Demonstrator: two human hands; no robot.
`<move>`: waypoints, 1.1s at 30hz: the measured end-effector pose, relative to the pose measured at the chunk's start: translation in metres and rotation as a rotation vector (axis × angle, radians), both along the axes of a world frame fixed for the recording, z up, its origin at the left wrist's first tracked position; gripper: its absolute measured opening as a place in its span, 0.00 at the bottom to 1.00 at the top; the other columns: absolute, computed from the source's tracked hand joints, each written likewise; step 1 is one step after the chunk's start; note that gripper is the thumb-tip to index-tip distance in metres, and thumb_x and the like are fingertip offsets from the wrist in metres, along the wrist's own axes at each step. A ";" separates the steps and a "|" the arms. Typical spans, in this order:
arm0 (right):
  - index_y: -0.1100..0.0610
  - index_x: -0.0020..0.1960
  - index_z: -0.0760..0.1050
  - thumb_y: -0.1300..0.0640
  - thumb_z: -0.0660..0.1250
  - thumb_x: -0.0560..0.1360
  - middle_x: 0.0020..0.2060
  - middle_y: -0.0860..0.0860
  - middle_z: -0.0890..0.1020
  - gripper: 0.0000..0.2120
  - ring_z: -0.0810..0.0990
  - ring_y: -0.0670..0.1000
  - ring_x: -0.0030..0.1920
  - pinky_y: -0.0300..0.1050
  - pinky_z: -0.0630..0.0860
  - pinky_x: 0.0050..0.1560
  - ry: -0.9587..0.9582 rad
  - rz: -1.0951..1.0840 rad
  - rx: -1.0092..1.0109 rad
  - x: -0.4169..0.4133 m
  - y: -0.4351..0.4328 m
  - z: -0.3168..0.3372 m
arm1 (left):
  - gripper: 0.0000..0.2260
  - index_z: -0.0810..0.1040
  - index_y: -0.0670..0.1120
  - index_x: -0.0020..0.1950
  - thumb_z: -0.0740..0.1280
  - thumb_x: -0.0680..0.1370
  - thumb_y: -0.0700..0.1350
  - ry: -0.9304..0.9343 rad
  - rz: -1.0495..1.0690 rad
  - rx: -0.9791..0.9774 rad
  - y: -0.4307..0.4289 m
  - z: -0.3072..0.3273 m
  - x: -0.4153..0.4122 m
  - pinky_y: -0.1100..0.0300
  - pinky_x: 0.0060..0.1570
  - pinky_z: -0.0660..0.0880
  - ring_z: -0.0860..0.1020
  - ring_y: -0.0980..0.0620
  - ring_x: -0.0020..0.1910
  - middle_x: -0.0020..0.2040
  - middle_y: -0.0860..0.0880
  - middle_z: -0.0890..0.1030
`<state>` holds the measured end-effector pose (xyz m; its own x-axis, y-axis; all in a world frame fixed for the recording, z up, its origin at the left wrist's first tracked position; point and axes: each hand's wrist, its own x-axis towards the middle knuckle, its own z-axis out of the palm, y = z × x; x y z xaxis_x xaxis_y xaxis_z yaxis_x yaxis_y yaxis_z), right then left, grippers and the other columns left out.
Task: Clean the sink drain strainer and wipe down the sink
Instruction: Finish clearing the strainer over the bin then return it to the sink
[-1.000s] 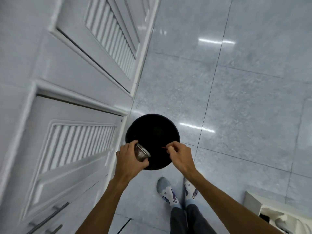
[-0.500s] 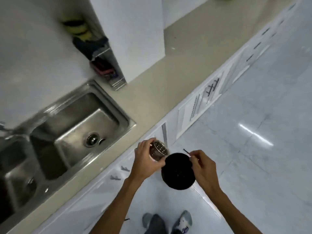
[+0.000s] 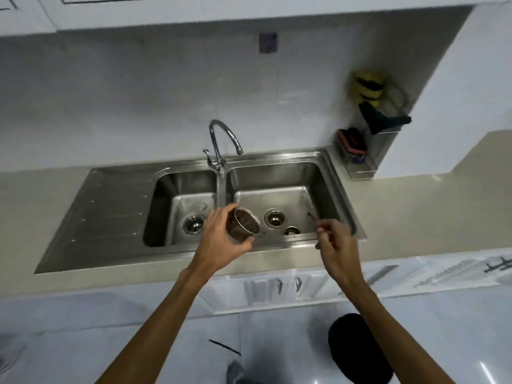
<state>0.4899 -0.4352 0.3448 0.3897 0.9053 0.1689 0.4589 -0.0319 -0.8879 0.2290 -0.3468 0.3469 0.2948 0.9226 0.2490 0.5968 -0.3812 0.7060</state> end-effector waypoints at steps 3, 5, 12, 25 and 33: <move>0.56 0.52 0.77 0.61 0.62 0.80 0.42 0.50 0.81 0.05 0.81 0.53 0.40 0.61 0.78 0.44 -0.021 0.053 0.020 -0.046 0.031 -0.004 | 0.37 0.71 0.49 0.70 0.76 0.63 0.56 -0.050 0.049 -0.018 0.013 -0.005 -0.043 0.47 0.64 0.74 0.74 0.50 0.61 0.63 0.50 0.75; 0.55 0.54 0.77 0.61 0.62 0.80 0.44 0.50 0.82 0.06 0.81 0.53 0.42 0.61 0.79 0.46 -0.018 0.071 0.029 -0.069 0.044 -0.010 | 0.38 0.70 0.49 0.71 0.77 0.63 0.55 -0.056 0.062 -0.024 0.020 -0.010 -0.064 0.46 0.64 0.74 0.74 0.50 0.63 0.65 0.51 0.73; 0.56 0.57 0.77 0.58 0.60 0.82 0.44 0.49 0.81 0.08 0.81 0.51 0.41 0.59 0.79 0.43 -0.082 0.072 0.006 -0.088 0.055 -0.035 | 0.40 0.67 0.51 0.73 0.77 0.62 0.54 -0.043 0.045 -0.047 0.044 -0.028 -0.080 0.58 0.64 0.68 0.70 0.57 0.63 0.65 0.53 0.73; 0.61 0.61 0.76 0.57 0.62 0.82 0.55 0.60 0.80 0.12 0.77 0.60 0.53 0.57 0.75 0.55 -0.349 -0.027 -0.319 -0.027 0.131 -0.172 | 0.48 0.60 0.49 0.78 0.80 0.62 0.48 0.210 -0.036 -0.289 0.127 -0.118 -0.026 0.48 0.71 0.67 0.68 0.46 0.71 0.74 0.47 0.67; 0.61 0.61 0.75 0.54 0.58 0.81 0.54 0.58 0.79 0.15 0.74 0.56 0.54 0.54 0.72 0.59 -0.497 -0.172 -0.337 -0.006 0.152 -0.255 | 0.41 0.68 0.48 0.72 0.80 0.62 0.50 0.401 -0.135 -0.281 0.204 -0.216 0.032 0.48 0.65 0.70 0.72 0.46 0.64 0.64 0.48 0.70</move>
